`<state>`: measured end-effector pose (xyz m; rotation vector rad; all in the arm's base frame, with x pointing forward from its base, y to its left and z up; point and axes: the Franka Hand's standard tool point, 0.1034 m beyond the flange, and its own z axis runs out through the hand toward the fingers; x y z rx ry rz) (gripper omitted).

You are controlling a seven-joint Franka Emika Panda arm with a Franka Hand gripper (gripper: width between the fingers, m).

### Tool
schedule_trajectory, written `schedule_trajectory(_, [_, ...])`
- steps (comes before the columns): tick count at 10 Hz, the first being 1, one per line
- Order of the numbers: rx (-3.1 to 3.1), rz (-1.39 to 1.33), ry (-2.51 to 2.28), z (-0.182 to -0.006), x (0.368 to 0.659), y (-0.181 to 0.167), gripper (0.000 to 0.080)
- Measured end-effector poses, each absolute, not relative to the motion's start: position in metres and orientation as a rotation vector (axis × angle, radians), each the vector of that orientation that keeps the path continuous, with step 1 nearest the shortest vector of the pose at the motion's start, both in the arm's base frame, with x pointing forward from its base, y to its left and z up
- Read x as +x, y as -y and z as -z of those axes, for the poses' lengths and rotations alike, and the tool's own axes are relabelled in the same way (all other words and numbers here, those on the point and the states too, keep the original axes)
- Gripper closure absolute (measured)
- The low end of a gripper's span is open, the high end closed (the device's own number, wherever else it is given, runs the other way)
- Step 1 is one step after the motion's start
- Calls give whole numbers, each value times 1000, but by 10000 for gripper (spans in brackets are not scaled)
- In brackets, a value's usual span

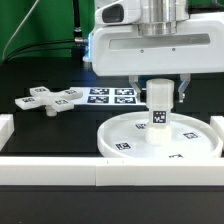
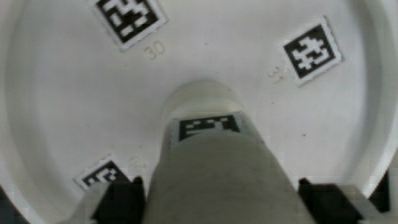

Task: Assemble round table

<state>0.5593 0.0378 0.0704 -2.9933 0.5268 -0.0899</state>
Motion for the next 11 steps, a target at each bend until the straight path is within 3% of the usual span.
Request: schedule_trajectory(11, [-2409,-32,-1731,-69,557,-43,385])
